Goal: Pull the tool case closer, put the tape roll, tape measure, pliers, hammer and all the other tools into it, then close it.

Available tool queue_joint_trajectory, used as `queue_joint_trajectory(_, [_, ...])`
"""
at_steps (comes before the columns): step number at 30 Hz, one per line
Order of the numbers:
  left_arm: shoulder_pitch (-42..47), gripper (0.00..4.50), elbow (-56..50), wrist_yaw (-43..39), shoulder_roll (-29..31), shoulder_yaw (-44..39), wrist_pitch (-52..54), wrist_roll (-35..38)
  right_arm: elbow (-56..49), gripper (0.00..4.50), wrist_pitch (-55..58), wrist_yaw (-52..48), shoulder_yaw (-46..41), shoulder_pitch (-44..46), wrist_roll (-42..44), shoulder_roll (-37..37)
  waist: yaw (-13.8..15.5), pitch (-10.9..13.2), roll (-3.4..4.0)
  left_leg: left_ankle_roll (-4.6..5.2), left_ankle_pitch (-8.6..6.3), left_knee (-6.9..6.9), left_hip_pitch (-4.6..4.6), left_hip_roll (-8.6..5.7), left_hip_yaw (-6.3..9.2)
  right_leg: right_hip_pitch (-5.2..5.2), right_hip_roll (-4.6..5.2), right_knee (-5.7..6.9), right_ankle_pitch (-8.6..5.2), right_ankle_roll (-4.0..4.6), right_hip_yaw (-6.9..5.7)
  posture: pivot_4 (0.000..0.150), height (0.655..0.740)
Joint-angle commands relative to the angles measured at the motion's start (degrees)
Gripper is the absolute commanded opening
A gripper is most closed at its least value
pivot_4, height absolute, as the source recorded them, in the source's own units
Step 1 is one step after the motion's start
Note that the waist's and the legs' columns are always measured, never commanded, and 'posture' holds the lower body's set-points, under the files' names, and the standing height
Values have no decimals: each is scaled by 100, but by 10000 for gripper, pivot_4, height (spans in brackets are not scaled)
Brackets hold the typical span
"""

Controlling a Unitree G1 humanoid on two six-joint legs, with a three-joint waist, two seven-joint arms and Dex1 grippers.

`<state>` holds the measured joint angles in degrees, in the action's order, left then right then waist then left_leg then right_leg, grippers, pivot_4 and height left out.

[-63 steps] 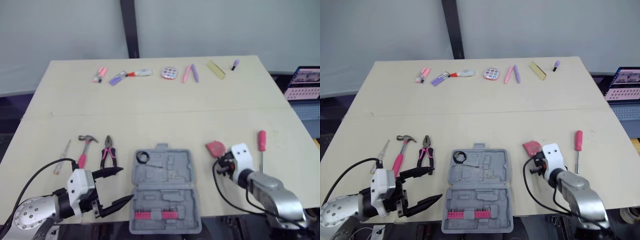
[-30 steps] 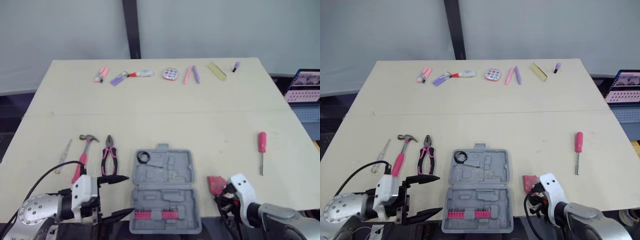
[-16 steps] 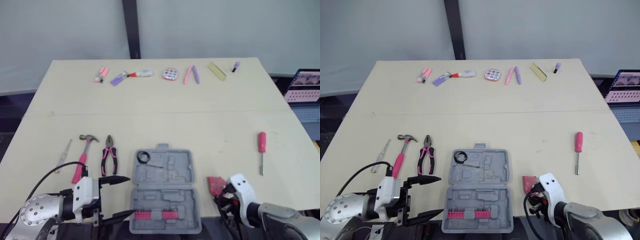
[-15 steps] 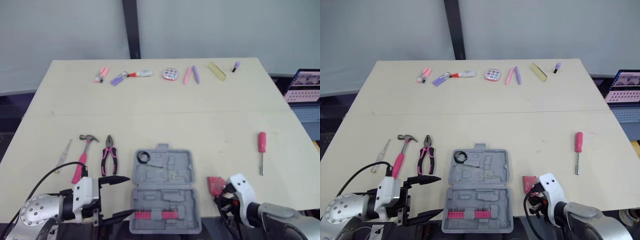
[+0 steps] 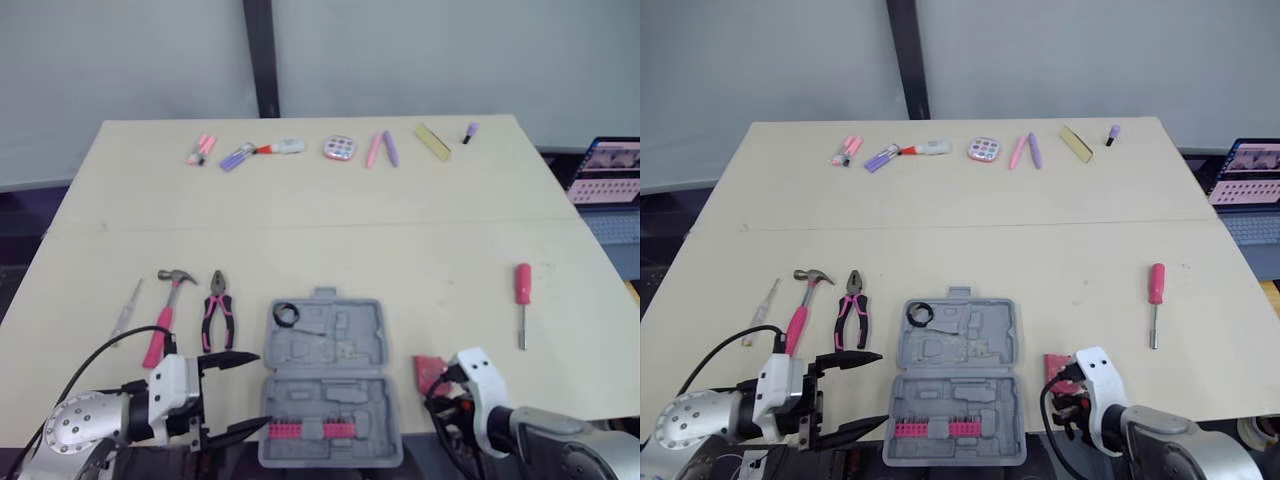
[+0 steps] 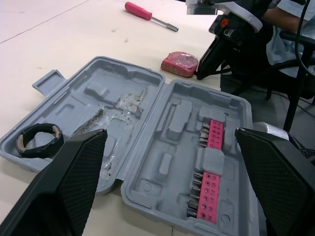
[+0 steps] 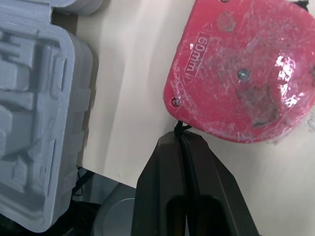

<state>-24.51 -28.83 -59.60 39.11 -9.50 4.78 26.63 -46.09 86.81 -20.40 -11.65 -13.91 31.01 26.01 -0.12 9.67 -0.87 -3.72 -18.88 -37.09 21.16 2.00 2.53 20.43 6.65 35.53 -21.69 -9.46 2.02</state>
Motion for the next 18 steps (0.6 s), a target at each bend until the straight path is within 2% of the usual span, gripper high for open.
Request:
queue_joint_trajectory(1, [-93, 45000, -180, 38, -24, 37, -88, -6, -55, 613, 152, 114, 31, -3, -49, 37, -2, 1, 3, 0, 0, 0, 0, 0, 0, 1, 0, 0, 0, 0, 0, 1500, 7400])
queue_joint_trajectory(2, [-104, 45000, -190, 47, -24, 42, -89, -6, -32, 613, 142, 120, 36, 2, -76, 70, -1, 2, 4, 0, 0, 1, 0, 0, 0, 1, 0, 0, 0, 0, 0, 1500, 7400])
queue_joint_trajectory(5, [-132, 45000, -205, 74, -30, 54, -95, -5, 5, 8742, 112, 102, 62, -43, -114, 198, -2, 2, 4, 0, 0, 0, 1, 0, -1, 0, 0, -1, 0, 0, 0, 1500, 7400])
queue_joint_trajectory(12, [-227, 45000, -244, 109, -36, 77, -135, -7, -212, 41139, 374, 75, -141, -164, 24, 160, 14, -21, -30, 2, -1, -5, 0, -1, 1, -7, 1, -4, 0, 0, 0, 1500, 7400])
queue_joint_trajectory(13, [-231, 45000, -243, 109, -36, 79, -138, -4, -267, 44495, 439, 72, -185, -170, 44, 130, 15, -24, -32, 2, -1, -5, 0, -1, 2, -7, 1, -4, 0, 0, 0, 1500, 7400])
queue_joint_trajectory(18, [-251, 45000, -228, 86, -22, 96, -169, 4, -502, 44495, 568, -24, -445, -391, 191, 110, 28, -21, -23, 3, -2, -1, 1, -2, 2, -7, 1, -8, 0, 0, 0, 1500, 7400])
